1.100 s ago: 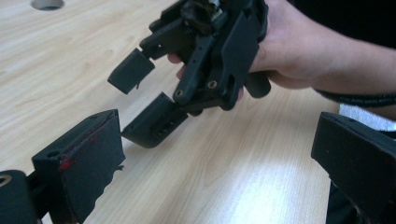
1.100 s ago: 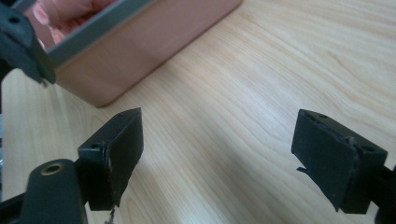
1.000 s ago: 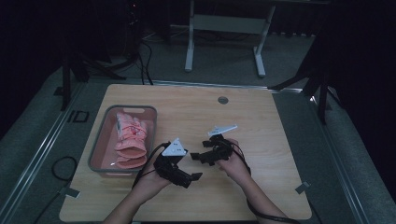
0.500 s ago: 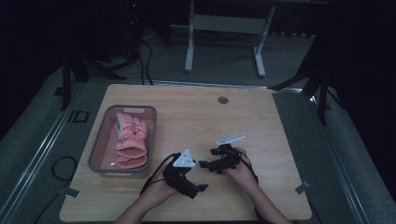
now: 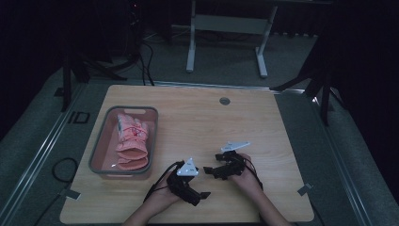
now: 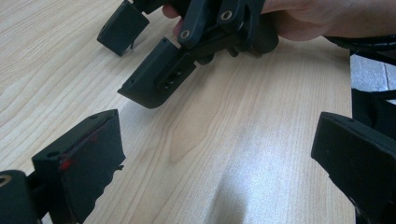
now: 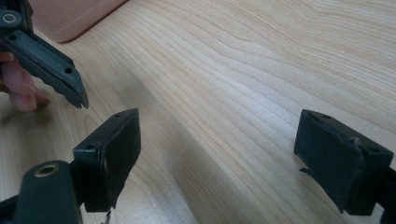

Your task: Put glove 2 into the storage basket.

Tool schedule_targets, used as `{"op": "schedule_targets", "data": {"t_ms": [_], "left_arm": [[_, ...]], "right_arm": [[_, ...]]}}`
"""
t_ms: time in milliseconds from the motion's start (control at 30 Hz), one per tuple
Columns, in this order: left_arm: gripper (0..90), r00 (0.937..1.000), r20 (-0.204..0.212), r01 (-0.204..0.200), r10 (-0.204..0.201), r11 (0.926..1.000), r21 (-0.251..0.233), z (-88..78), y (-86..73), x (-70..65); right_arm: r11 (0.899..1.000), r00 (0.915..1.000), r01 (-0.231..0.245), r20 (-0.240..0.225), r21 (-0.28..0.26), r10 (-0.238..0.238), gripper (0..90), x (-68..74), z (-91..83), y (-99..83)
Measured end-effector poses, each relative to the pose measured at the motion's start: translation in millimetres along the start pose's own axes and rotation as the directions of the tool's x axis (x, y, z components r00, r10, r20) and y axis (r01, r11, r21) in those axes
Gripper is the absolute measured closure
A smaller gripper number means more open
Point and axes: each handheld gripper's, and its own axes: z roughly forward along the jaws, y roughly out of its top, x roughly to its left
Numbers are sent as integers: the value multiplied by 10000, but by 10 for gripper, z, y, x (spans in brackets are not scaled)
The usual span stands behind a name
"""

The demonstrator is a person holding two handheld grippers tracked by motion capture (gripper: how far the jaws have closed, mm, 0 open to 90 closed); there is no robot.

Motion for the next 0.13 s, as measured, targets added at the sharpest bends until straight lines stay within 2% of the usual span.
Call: {"op": "schedule_targets", "data": {"t_ms": [133], "left_arm": [[24,10000,-14,1,-1,10000,-43,-3,-13,3]], "right_arm": [[10000,10000,15,25,-2,-15,145,-1,0,-5]]}}
